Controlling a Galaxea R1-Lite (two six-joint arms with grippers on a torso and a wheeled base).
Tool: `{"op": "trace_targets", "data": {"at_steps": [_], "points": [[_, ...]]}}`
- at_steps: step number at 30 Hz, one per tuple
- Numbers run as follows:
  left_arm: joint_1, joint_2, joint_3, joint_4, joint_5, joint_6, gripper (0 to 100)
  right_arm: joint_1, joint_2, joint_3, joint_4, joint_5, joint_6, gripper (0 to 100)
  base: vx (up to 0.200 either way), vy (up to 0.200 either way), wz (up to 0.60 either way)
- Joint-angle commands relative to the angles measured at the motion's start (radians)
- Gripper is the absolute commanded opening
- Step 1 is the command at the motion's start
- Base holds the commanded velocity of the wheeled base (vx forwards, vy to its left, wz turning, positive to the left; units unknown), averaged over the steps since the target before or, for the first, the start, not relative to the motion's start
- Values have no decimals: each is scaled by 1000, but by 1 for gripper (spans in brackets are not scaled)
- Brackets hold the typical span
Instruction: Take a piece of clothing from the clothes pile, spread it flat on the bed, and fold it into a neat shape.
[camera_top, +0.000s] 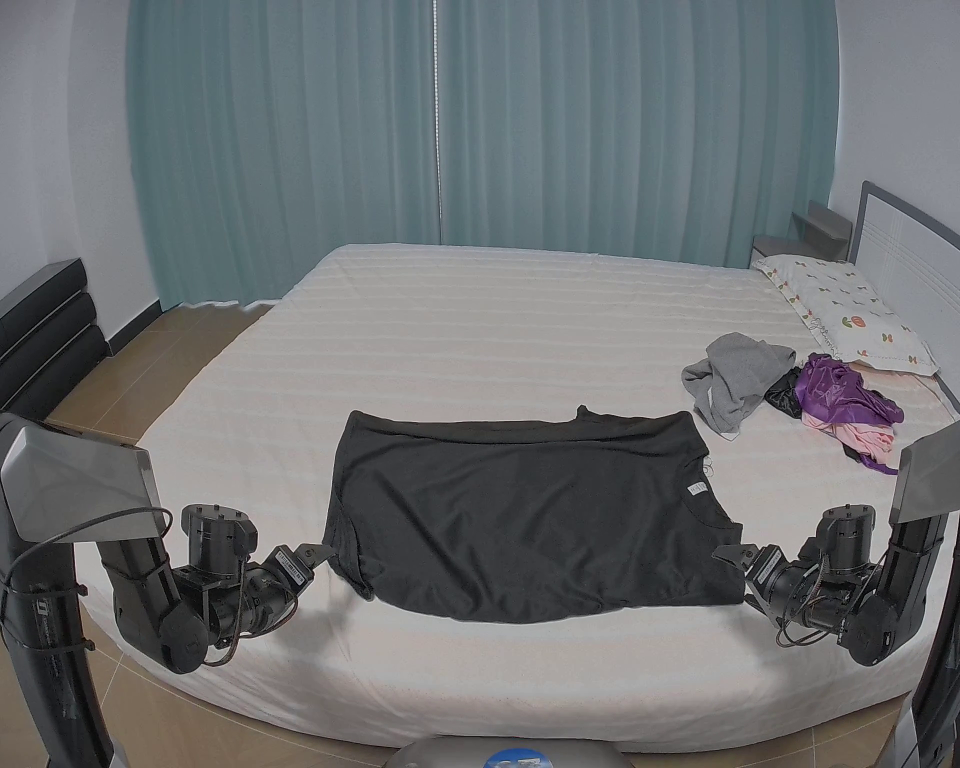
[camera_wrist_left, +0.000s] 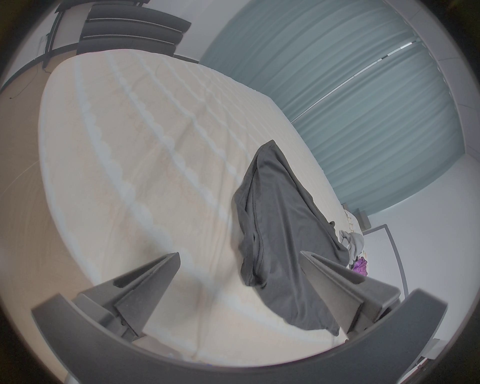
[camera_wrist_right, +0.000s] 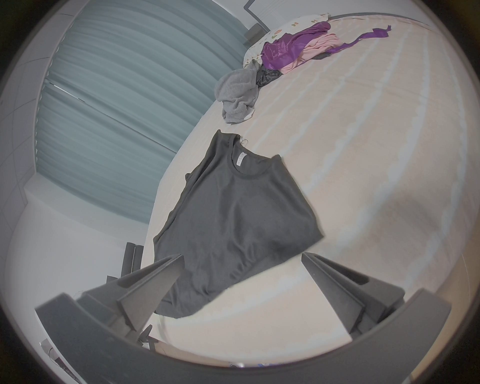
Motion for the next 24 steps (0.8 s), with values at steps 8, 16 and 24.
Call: {"op": "trace_targets", "data": {"at_steps": [8, 16, 24], "points": [[-26, 110, -111, -77, 21, 47, 100, 16, 27, 0, 0, -1, -6, 100, 0, 0, 0], [-69, 197, -248, -41, 70, 158, 100, 28, 33, -9, 0, -9, -7, 100, 0, 0, 0], [-118, 231, -326, 26, 107, 220, 100, 31, 56, -8, -39, -9, -9, 100, 0, 0, 0]]}}
